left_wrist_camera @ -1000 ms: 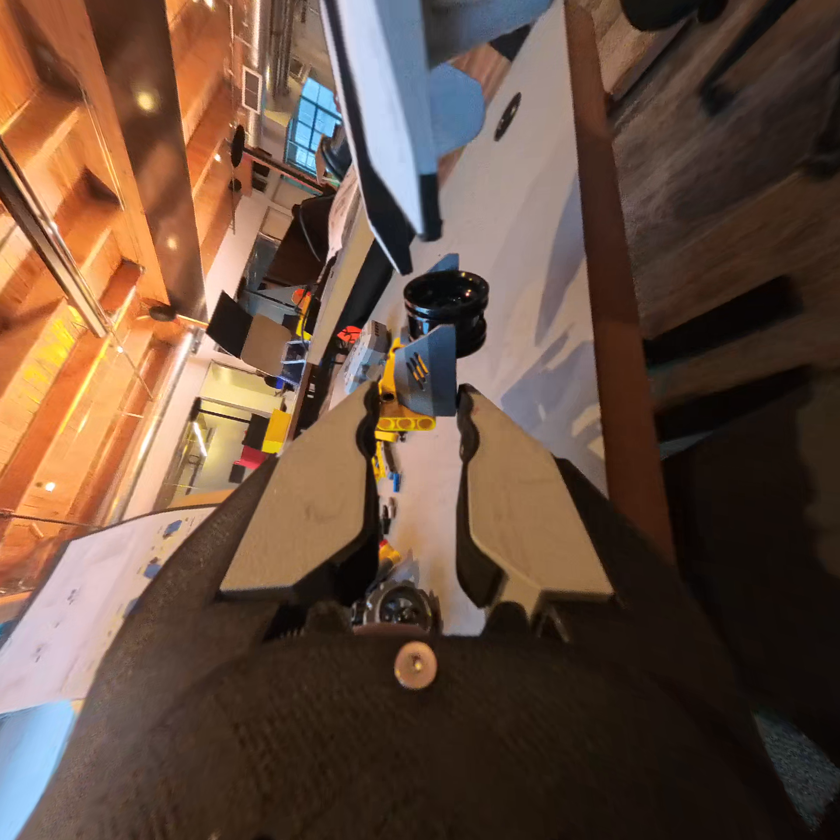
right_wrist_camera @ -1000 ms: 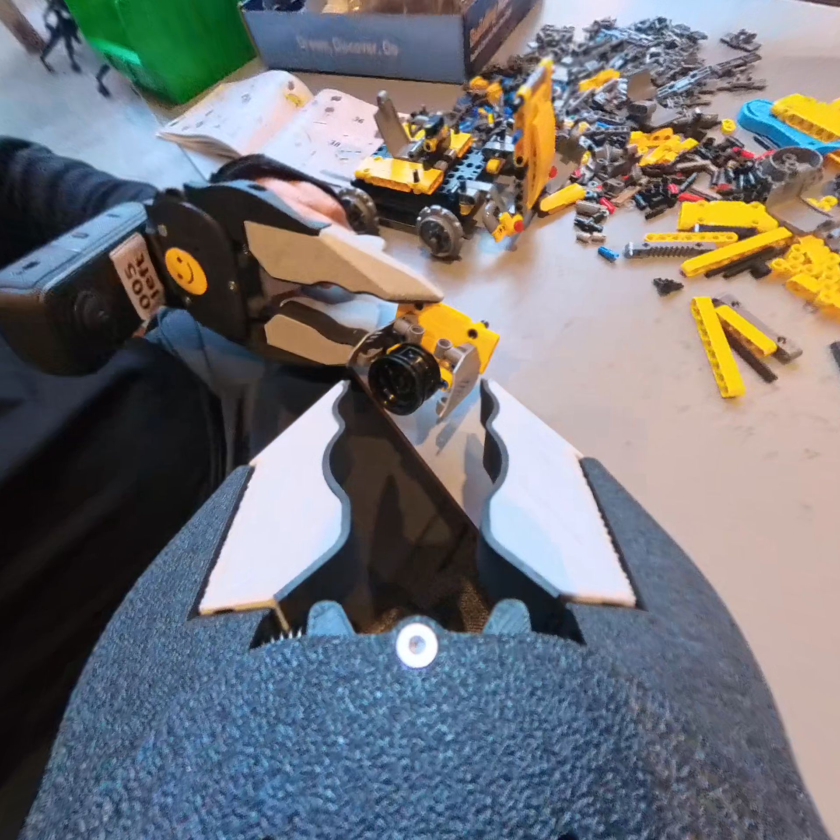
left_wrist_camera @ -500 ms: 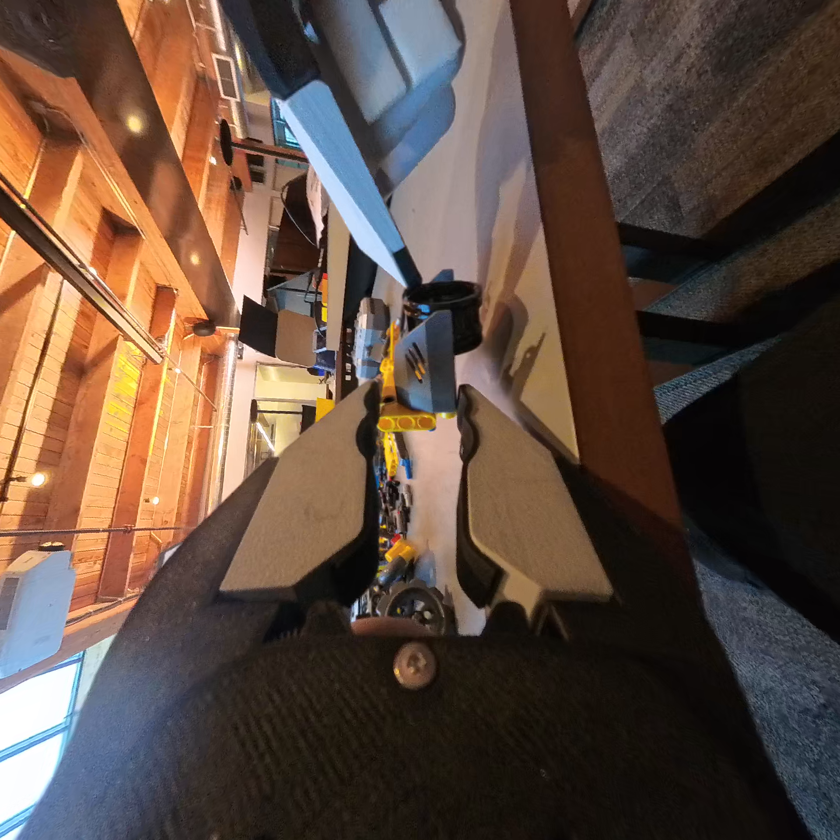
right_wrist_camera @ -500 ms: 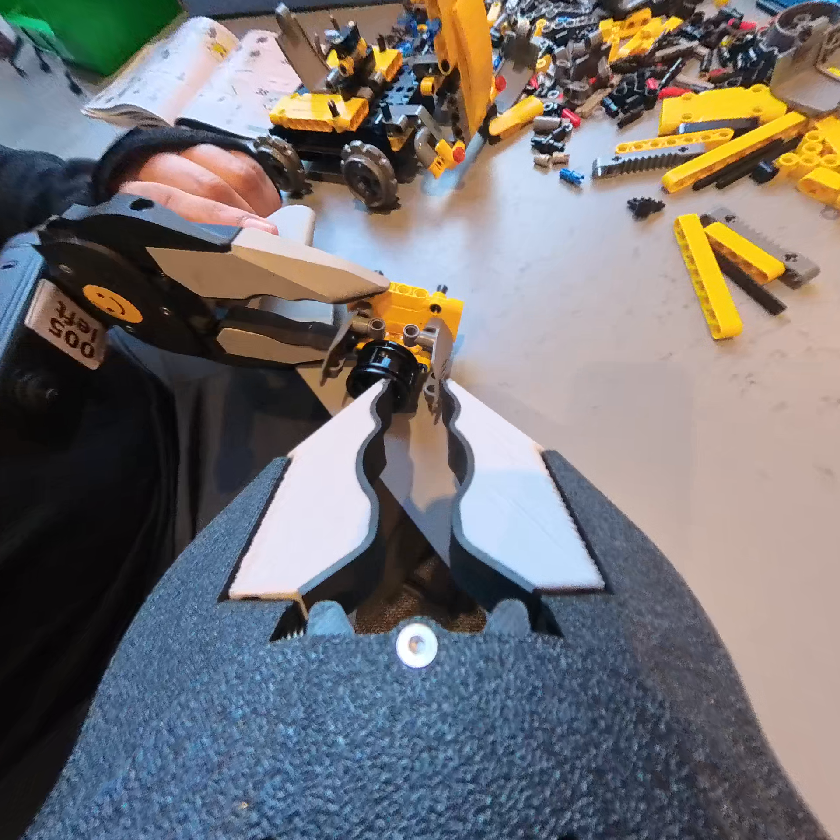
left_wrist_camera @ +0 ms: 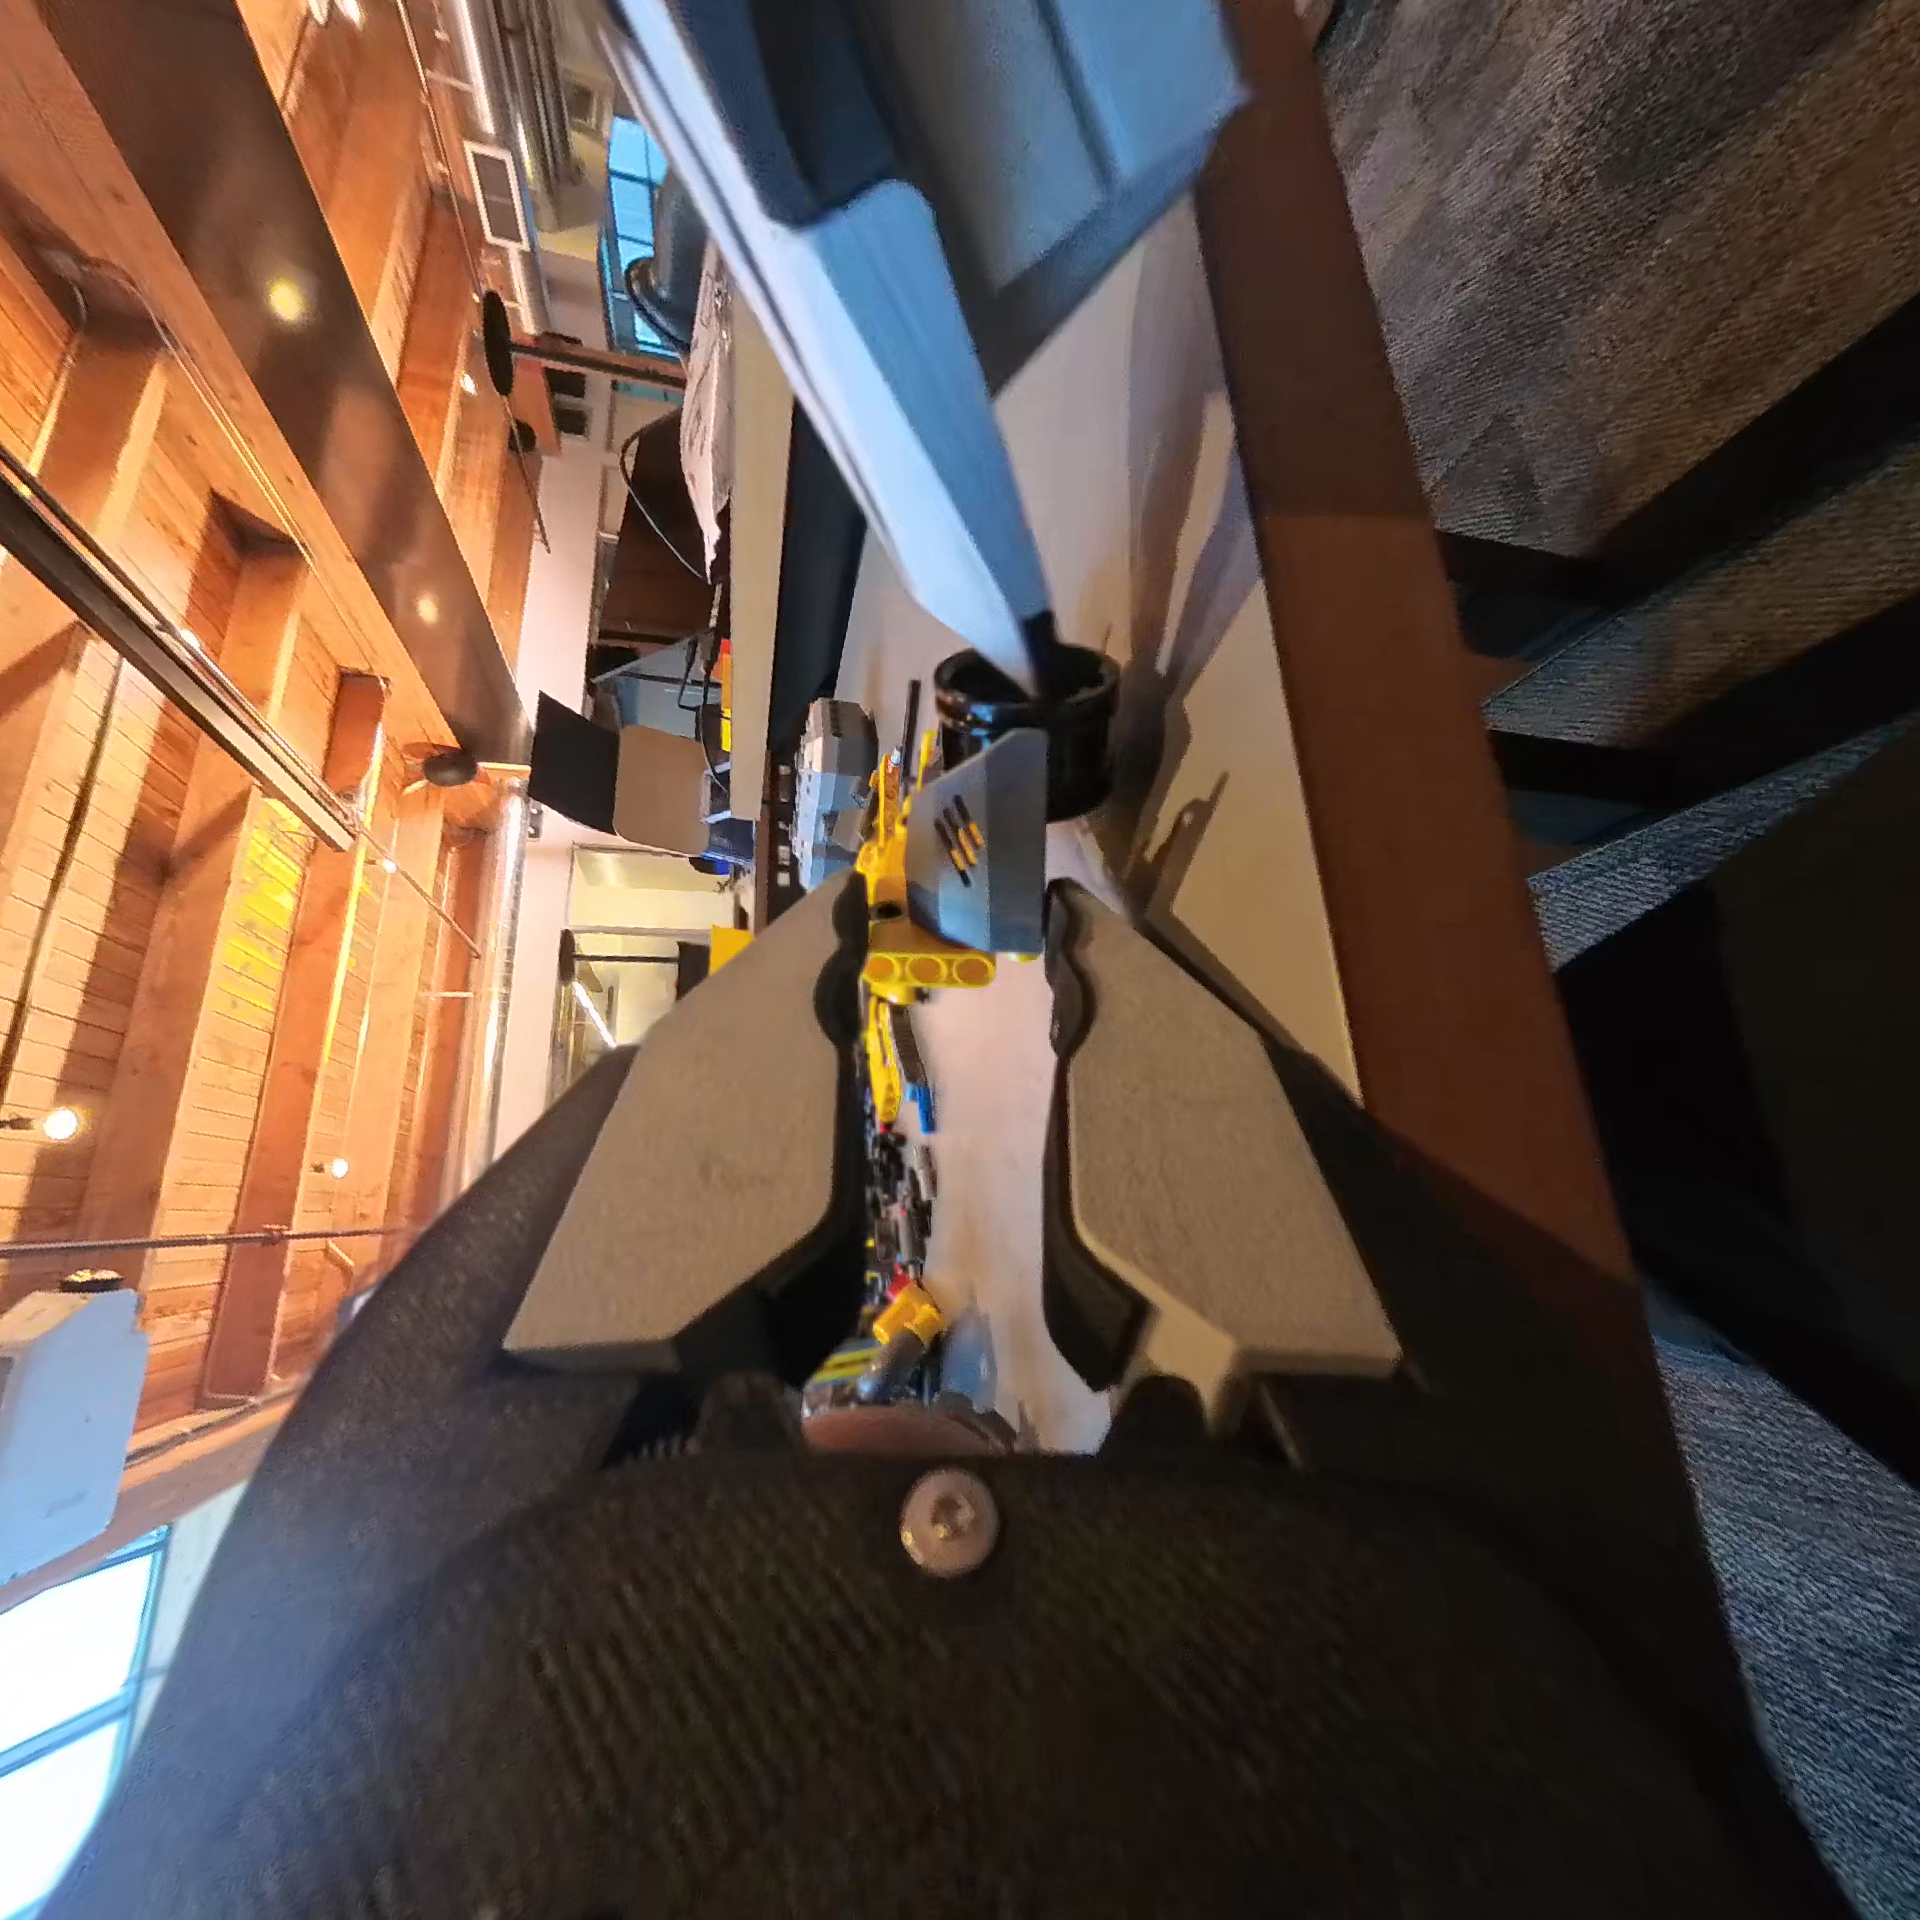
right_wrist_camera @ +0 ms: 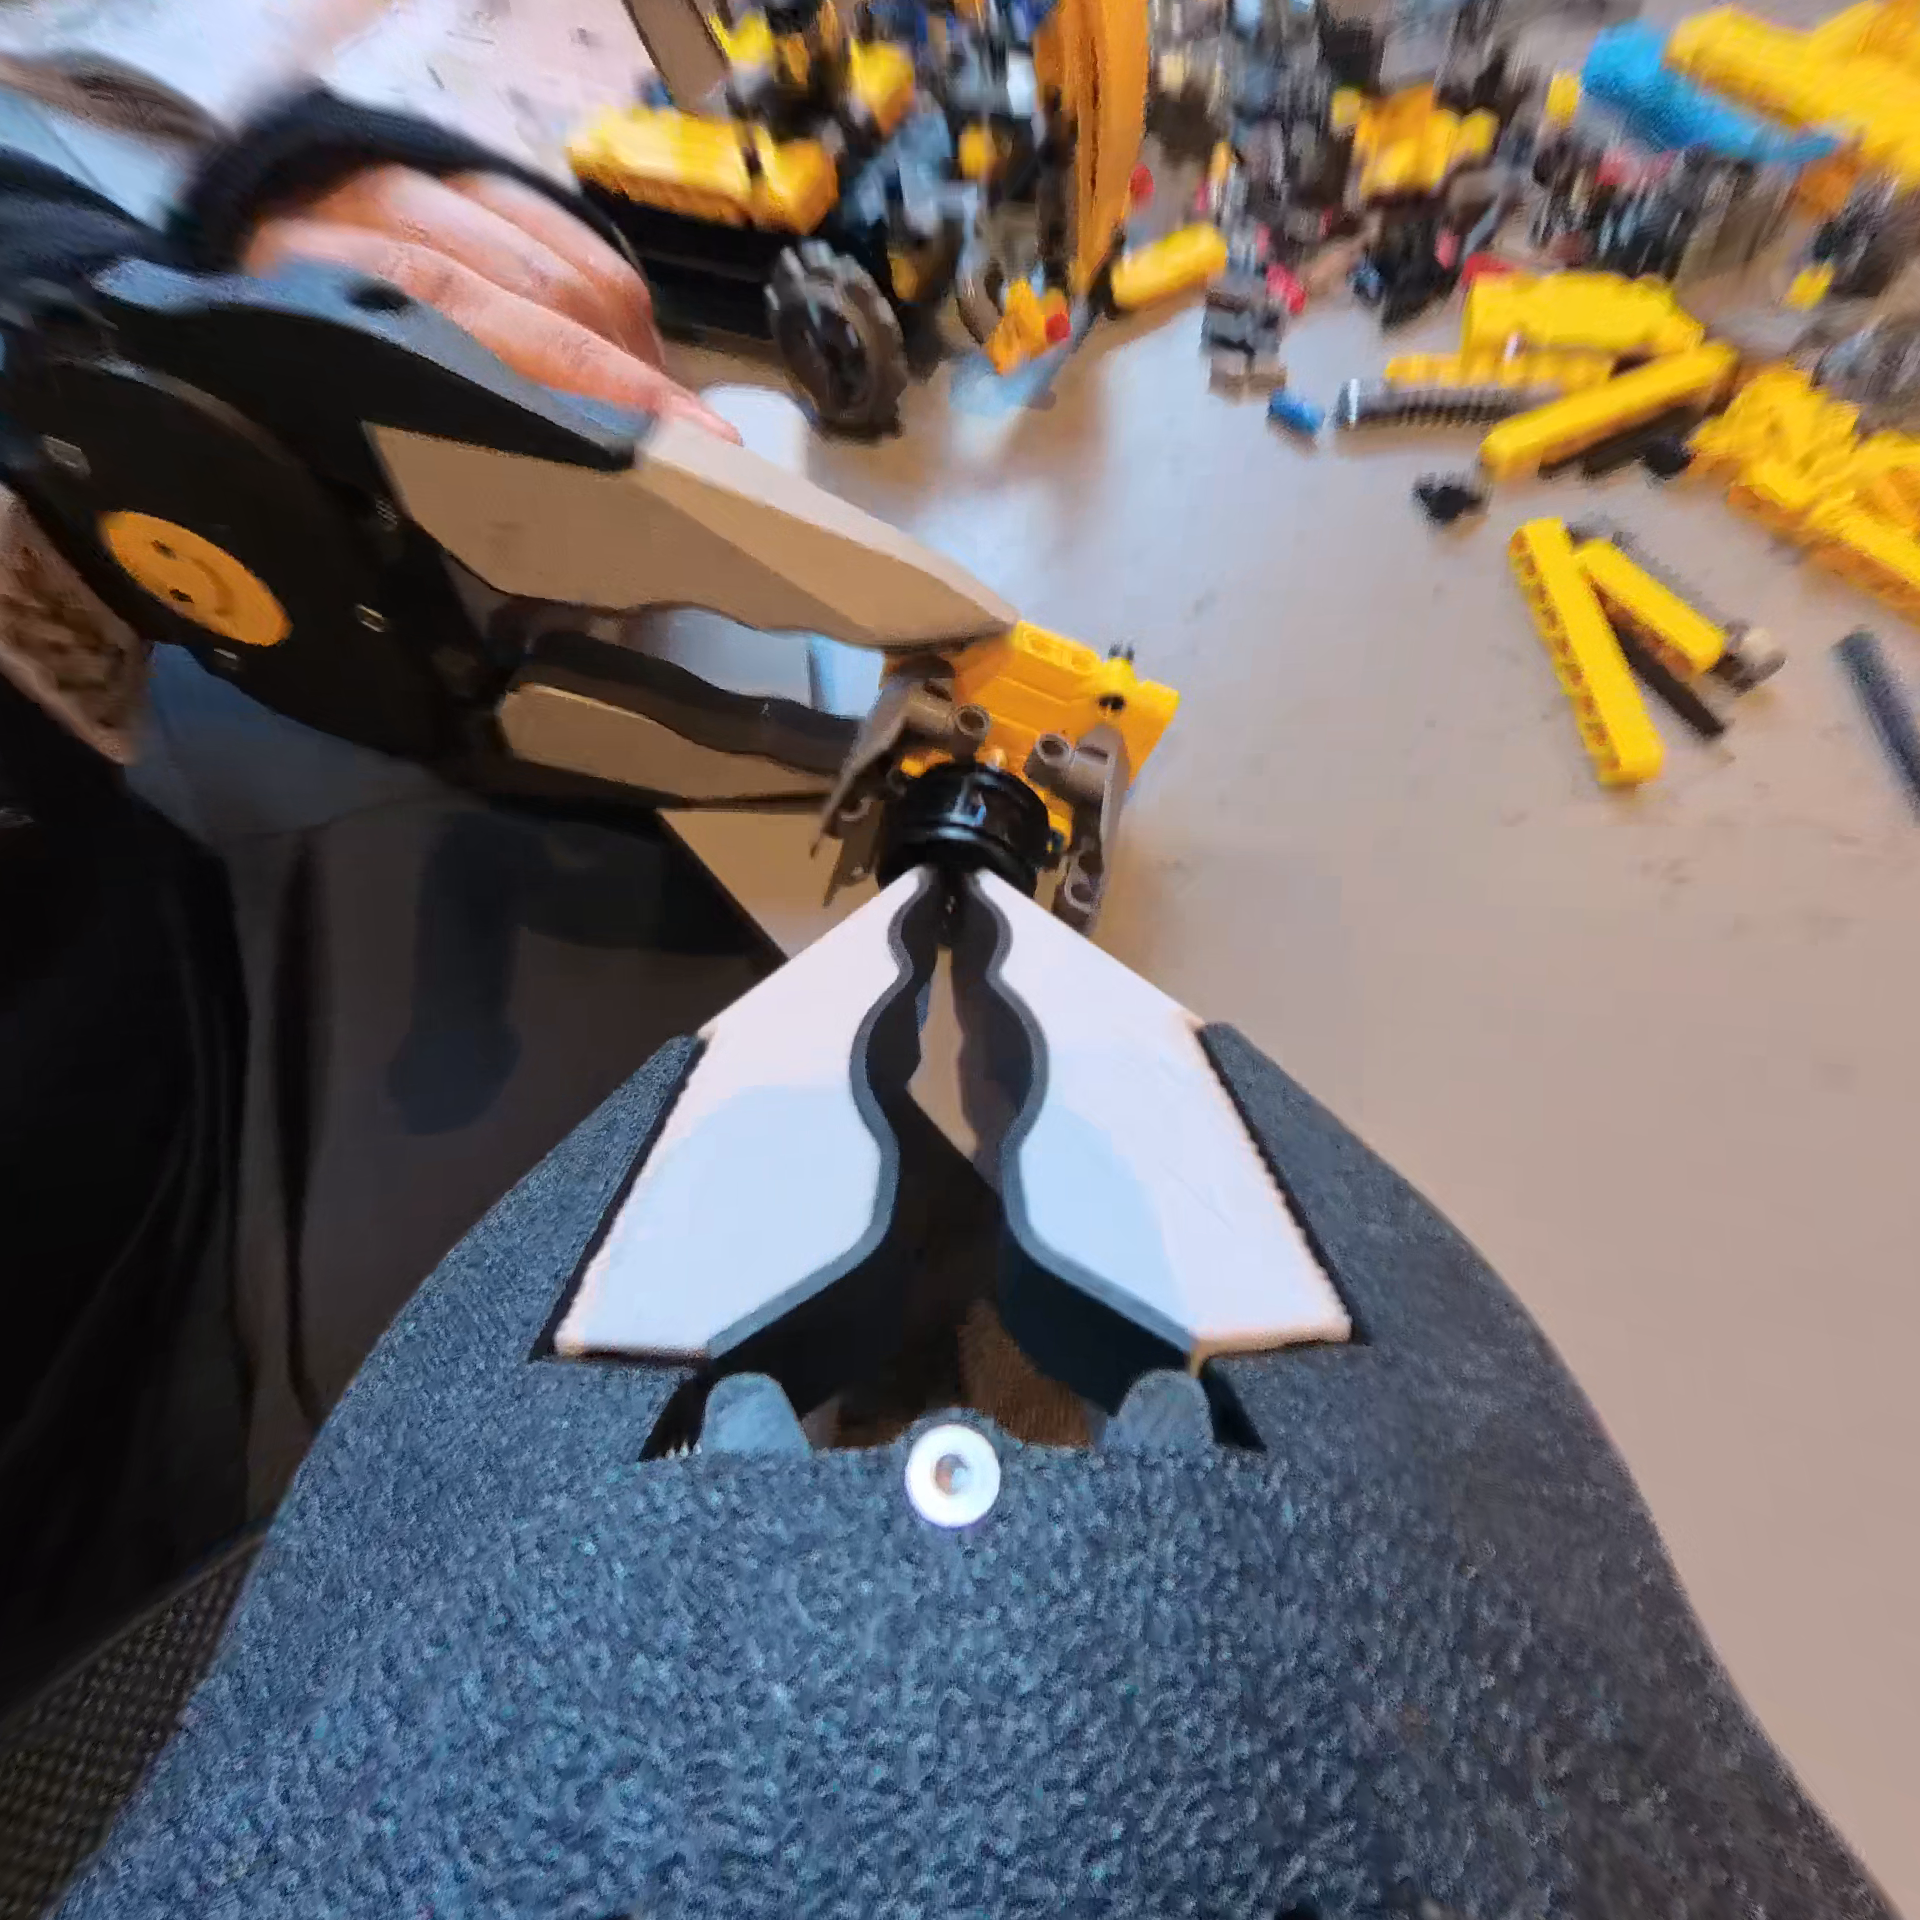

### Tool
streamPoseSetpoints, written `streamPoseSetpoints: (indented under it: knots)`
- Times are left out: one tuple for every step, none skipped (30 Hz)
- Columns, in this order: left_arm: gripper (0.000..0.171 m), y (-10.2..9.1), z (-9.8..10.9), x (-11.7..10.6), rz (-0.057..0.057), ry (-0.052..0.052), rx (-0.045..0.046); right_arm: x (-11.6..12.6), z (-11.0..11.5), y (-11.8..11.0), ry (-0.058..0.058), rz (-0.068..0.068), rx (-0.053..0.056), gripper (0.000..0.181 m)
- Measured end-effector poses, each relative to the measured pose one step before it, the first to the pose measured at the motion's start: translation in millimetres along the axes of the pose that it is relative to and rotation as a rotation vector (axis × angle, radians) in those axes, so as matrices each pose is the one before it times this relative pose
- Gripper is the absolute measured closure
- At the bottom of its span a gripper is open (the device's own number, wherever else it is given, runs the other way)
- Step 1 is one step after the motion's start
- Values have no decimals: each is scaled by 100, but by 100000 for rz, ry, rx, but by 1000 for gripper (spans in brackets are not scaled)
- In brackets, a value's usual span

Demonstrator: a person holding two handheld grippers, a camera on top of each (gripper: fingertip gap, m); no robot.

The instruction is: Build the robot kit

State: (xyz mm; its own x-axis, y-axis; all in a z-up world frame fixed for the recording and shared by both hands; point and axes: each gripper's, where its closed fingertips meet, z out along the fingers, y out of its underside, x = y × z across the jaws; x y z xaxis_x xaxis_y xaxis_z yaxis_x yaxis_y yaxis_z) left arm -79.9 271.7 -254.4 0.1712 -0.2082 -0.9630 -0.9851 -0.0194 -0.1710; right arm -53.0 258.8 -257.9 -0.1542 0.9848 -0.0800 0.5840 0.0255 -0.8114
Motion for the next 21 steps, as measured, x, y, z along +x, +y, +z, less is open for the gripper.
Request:
streamPoseSetpoints:
  knots:
    - [139, -78, 30, -23, 442, -111, 510, -181, -615, -895, -1251, -2182, 5534, 178]
    - [139, 19, 57, -138, 305, -955, -104, -143, -744, -1266, -1812, -1578, 7854, 176]
    - [139, -57, 36, -6, 251, 23, 486, 355, -721, -1213, 121, -162, 7269, 177]
    - [139, -97, 2, 0, 105, -76, 847, 1020, -550, -688, 2669, 2103, 3719, 177]
    - [139, -75, -14, -32, 405, -309, 713, 1175, -277, -118, 2640, 3751, -238, 173]
    - [139, -61, -16, -48, 485, -529, 487, 762, -12, 76, 376, 3974, -1722, 163]
    - [139, -26, -18, -56, 286, -524, 72, 324, 200, 163, -1362, 3522, -2064, 156]
    - [139, -8, 2, -27, 155, -345, -54, 92, 361, 304, -1591, 2541, -2906, 150]
    - [139, -16, -4, -19, 101, -182, 54, 80, 502, 431, -588, 1240, -3563, 148]
    - [139, -6, -12, -10, 105, -186, 59, 94, 591, 517, 322, 316, -3831, 148]
    - [139, -9, -10, -39, 185, -351, 86, -61, 658, 583, -352, -72, -4074, 148]
    - [139, -9, -15, -33, 271, -278, 9, -297, 622, 493, -1770, -84, -3533, 151]
    - [139, 123, -19, 95, -520, 1058, -894, -334, 436, 154, -2160, 161, -1508, 162]
    - [139, 187, 47, 66, -1415, 1006, -861, -42, 240, -82, -452, 313, -111, 163]
    - [139, 173, 45, -89, -711, -164, -491, 73, 81, -131, 117, 468, 107, 163]
    - [139, 79, 27, -51, -389, -144, -191, 29, 10, -53, -334, 650, -316, 164]
    - [139, -2, 11, 19, -73, 112, 13, 49, -16, 17, -148, 470, -569, 165]
    - [139, 3, -6, -4, -95, -90, -90, 166, -55, 0, 1009, 183, -267, 171]
    - [139, 11, -13, -22, -407, -281, 124, 404, -93, 58, 3096, -539, -298, 181]
    - [139, -96, 5, -52, -643, -652, 963, 150, -74, 51, 1854, -502, -236, 181]
    - [139, 13, -19, -8, -731, -117, 132, -88, -46, 40, 529, -114, -119, 181]
